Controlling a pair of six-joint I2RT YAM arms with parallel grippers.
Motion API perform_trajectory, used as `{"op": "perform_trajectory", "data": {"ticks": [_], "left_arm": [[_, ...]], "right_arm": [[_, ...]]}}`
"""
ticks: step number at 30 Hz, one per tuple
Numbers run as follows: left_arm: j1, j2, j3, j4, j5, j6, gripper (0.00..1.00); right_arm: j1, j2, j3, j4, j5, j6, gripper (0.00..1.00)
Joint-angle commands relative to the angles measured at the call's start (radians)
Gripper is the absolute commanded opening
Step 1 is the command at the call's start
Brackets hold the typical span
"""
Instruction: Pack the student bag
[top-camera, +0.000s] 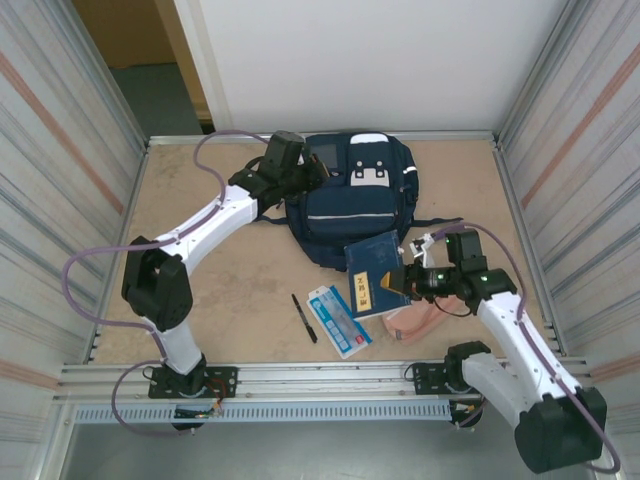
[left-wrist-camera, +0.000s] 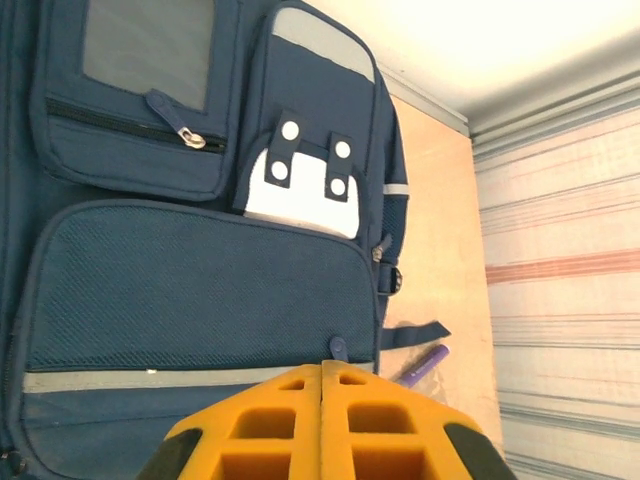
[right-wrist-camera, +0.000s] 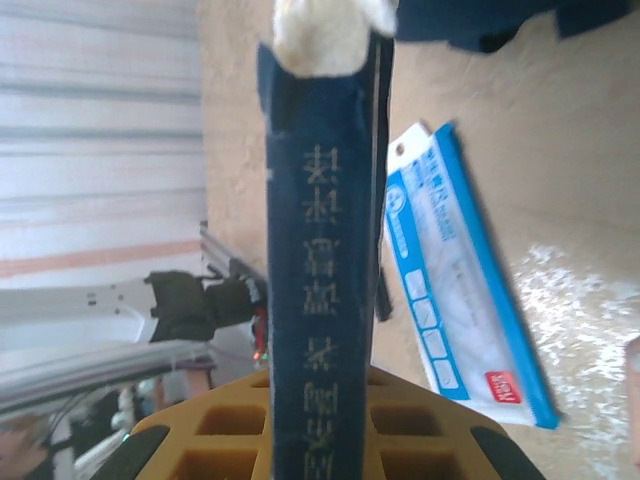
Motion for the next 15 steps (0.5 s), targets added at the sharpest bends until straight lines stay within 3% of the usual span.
{"op": "perform_trajectory", "data": {"ticks": [1, 4, 11, 15], "left_arm": [[-0.001, -0.007, 0.029, 0.038, 0.08, -0.045, 0.0], [-0.002, -0.007, 0.026, 0.037, 0.12, -0.051, 0.0], [-0.002, -0.039, -0.028, 0.033, 0.154, -0.068, 0.0], [-0.018, -0.049, -0.039, 0.015, 0.163, 0.004, 0.0]], "right_arm": [[0.054, 0.091, 0.009, 0.161, -0.149, 0.063, 0.0], [0.073, 0.179, 0.043, 0.215, -0.137, 0.075, 0.0], [-0.021, 0.258, 0.038, 0.369, -0.143, 0.153, 0.0], [-0.058, 0.266, 0.054, 0.323, -0.07, 0.174, 0.0]]}}
